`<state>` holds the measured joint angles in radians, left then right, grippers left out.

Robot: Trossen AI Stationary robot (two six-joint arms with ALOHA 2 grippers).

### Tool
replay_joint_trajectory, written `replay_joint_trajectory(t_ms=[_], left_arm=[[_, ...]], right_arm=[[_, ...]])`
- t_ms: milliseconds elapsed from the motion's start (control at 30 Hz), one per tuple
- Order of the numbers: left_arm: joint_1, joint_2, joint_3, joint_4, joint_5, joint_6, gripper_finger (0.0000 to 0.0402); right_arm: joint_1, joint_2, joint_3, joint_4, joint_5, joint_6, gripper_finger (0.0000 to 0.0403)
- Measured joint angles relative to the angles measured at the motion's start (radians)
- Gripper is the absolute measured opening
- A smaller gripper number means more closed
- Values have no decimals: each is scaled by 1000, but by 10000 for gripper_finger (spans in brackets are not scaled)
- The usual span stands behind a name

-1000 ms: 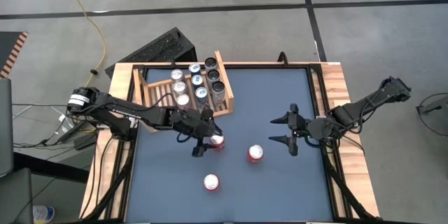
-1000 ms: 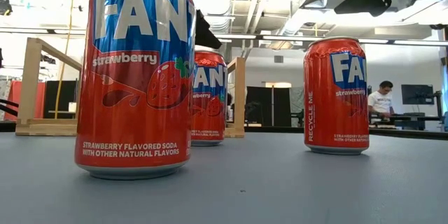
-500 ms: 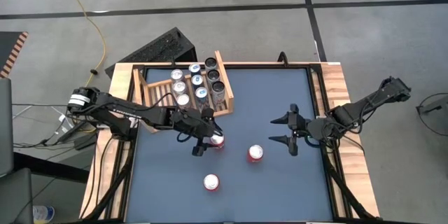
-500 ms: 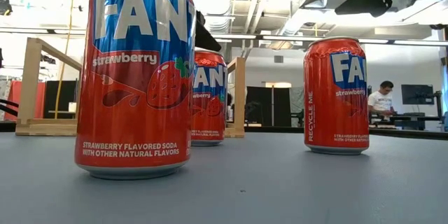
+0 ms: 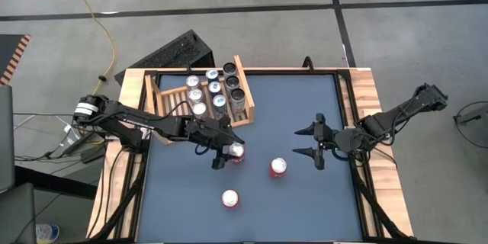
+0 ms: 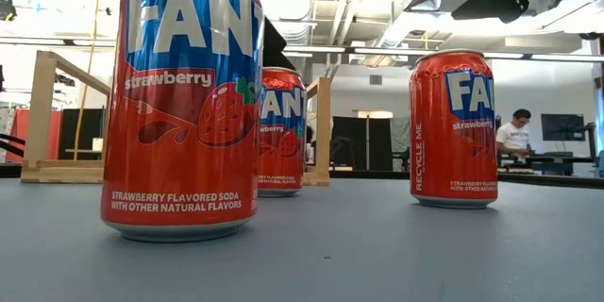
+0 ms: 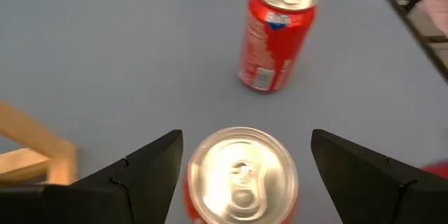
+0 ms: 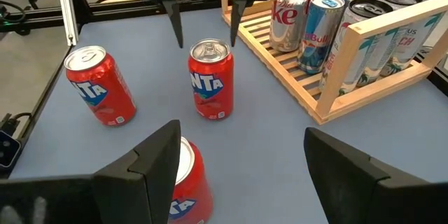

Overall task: Place canned beverage on shelf
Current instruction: Put the top left red soda can on the shelf

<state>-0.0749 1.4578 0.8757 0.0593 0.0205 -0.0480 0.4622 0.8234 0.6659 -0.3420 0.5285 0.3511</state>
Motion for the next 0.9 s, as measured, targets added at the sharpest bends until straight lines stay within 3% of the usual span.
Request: replay_joint_trajectory(t_ms=[233,433,733,900], left_arm=[[3,0,24,-45,11,0,325],[3,0,108,-192,-87,37,359],[3,0,116,-273,-232,-48,362],[3,0,115,-296,-237,-76,362]], right_arm=[[0,0,0,0,0,0,276],[0,0,0,0,0,0,276],[0,0,0,0,-4,9,276],[0,0,0,-1,-4,9,276]])
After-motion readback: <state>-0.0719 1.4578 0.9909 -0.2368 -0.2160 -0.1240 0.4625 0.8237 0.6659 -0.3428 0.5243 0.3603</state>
